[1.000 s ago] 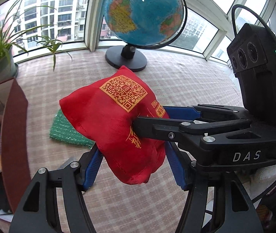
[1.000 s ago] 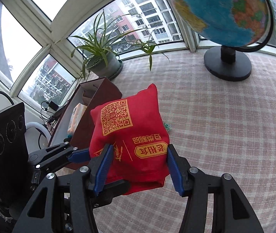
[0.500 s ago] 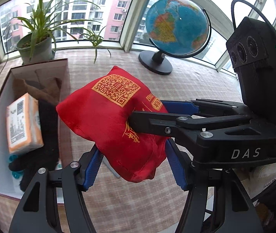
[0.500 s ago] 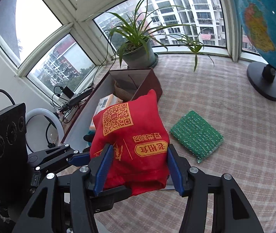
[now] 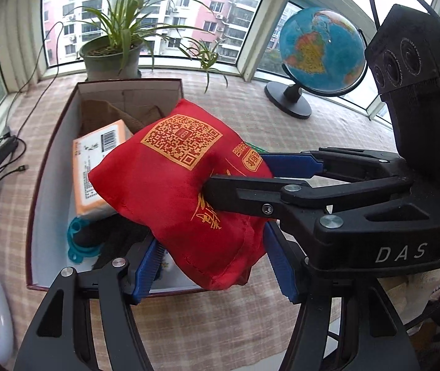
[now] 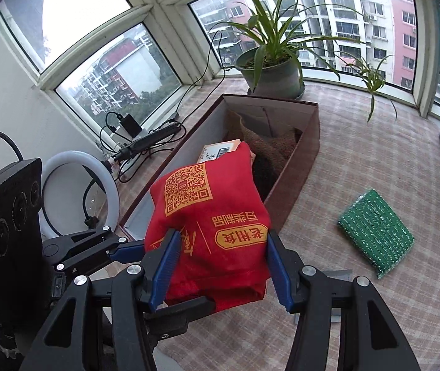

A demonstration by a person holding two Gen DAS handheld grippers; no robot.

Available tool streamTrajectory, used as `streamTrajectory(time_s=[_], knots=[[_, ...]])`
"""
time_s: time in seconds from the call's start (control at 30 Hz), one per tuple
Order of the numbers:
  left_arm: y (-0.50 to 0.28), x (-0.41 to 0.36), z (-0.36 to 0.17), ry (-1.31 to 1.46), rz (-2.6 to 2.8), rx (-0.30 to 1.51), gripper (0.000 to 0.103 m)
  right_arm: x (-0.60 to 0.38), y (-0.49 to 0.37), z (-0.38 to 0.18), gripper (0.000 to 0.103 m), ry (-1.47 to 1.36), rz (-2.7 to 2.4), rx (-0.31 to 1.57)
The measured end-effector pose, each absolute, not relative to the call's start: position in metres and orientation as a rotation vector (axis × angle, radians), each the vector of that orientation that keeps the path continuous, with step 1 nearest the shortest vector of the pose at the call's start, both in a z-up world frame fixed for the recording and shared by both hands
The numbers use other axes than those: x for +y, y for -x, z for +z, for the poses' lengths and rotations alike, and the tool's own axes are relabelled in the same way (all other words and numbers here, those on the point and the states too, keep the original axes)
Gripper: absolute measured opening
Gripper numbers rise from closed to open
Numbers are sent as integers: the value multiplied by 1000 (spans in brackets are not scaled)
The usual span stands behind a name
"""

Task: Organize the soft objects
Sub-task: 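Carry the red pouch with both grippers over the white box, then lower the pouch into the box and open both grippers, then move the left gripper to the grey wipe packet while the right approaches the green pad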

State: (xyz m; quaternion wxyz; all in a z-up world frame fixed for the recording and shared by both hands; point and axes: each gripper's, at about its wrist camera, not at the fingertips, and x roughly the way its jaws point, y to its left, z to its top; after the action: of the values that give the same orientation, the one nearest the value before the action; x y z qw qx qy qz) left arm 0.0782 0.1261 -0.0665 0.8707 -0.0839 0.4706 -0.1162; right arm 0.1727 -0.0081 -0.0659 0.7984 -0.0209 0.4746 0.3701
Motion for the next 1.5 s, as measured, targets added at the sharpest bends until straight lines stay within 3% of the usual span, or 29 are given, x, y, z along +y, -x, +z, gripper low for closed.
streamTrajectory(time_s=[0.87,1.5], knots=[[-88,185,-104,210,-170,1049,65,42,-172,-85,51,134,772,1046],[-72,191,-83,231,-132,983,65,-29,-179,-69,53,64,670,985]])
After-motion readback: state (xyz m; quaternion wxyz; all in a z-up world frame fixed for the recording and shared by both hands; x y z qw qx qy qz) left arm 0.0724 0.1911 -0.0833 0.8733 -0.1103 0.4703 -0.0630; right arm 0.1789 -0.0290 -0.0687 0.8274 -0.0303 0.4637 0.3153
